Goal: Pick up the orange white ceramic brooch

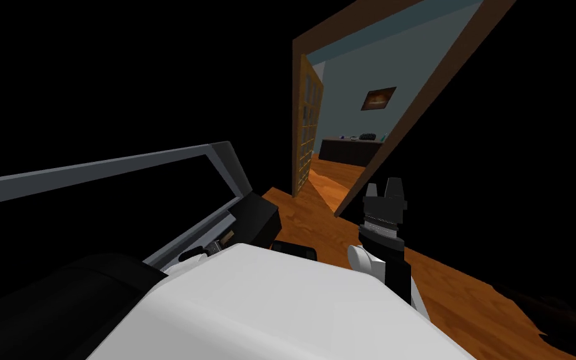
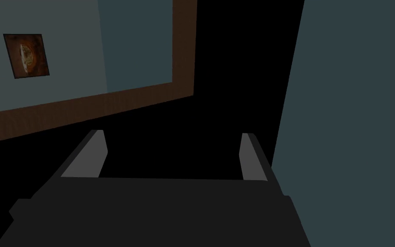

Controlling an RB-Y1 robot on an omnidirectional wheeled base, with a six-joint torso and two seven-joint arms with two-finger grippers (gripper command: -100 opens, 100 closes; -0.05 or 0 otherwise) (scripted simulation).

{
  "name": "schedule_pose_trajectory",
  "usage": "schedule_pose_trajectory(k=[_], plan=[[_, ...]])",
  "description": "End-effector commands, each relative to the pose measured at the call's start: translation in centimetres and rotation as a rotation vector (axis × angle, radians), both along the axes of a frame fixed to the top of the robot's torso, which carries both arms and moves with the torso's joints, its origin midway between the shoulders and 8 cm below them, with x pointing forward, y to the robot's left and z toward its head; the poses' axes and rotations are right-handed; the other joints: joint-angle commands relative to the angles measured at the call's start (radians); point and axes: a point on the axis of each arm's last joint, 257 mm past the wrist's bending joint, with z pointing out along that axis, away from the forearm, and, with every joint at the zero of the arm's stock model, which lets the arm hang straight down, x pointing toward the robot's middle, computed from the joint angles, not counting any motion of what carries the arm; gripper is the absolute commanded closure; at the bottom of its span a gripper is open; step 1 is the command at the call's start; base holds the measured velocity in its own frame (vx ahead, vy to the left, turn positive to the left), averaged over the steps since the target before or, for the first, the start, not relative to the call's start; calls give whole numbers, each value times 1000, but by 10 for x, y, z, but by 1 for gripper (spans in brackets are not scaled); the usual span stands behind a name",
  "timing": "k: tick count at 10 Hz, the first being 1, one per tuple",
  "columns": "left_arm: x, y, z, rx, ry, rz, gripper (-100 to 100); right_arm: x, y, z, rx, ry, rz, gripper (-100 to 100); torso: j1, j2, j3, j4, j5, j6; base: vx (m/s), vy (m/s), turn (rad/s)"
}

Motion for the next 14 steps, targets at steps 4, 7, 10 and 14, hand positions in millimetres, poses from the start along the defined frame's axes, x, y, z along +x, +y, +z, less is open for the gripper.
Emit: schedule_pose_trajectory(k=[4,7,10,14], plan=[[-53,11,-20,-98,124,158,-100,0,0,0,0,0,0,0,2,0,0,0,0,-1,-11,67,-281],[-80,7,-29,-164,186,242,-100,0,0,0,0,0,0,0,0,-1,-1,0,0,0,-1,55,-246],[-103,-2,-36,-231,240,314,-100,0,0,0,0,0,0,0,1,-1,0,0,0,0,-13,68,-211],[-130,-21,-44,-336,300,422,-100,0,0,0,0,0,0,0,3,-2,-1,0,1,-1,-7,84,-242]])
